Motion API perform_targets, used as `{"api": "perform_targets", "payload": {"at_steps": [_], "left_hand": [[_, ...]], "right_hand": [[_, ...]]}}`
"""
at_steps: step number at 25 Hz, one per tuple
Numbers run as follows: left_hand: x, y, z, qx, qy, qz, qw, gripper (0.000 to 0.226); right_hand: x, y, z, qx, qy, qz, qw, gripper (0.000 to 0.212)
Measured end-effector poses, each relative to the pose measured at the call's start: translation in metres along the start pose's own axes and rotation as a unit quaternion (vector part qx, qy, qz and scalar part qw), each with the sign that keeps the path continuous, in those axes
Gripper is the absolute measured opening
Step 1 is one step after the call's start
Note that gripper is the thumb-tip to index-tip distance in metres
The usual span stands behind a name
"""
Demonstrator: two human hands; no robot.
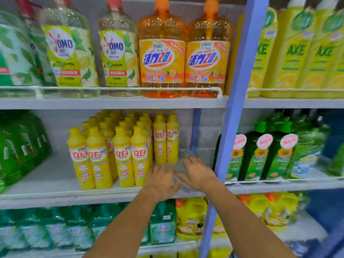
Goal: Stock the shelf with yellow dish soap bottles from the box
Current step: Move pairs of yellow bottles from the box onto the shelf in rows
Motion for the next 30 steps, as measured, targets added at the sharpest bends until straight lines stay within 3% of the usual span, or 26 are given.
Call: {"api": "perform_targets", "payload": {"at_steps": [4, 9, 13, 19, 24, 30], "left_hand": [[0.012, 0.073, 0.017, -0.013, -0.009, -0.027, 1.000, 0.076], [0.078, 0.167, 0.020, -0.019, -0.045, -0.023, 0.999, 0.079], [0.128, 0.225, -0.018, 0.037, -0.062, 0.008, 0.997, 0.082], [0.161, 0.283, -0.136, 0.167, -0.042, 0.050, 0.984, 0.076], [0.177, 0.328, -0.266, 0.308, -0.027, 0.120, 0.943, 0.071], [0.167, 0.355, -0.404, 0.381, 0.023, 0.125, 0.916, 0.071]], "right_hand": [[0.042, 0.065, 0.012, -0.009, 0.044, -0.019, 0.999, 0.079], [0.122, 0.132, -0.011, 0.006, 0.069, -0.012, 0.998, 0.079], [0.177, 0.164, -0.055, 0.037, 0.069, 0.015, 0.997, 0.076], [0.205, 0.194, -0.173, 0.127, 0.022, 0.028, 0.991, 0.073], [0.180, 0.232, -0.303, 0.229, -0.027, 0.011, 0.973, 0.068], [0.144, 0.273, -0.437, 0.327, -0.057, -0.024, 0.943, 0.061]]}}
Point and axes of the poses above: each hand's wrist, its own y-axis away from the middle knuckle, its own z-axis out of the back of the hand, x = y × z, the point moved 9 cm from there along -y, towards the middle knuckle, and after that the axes turned 8 degrees about z, right-handed, at the moved point
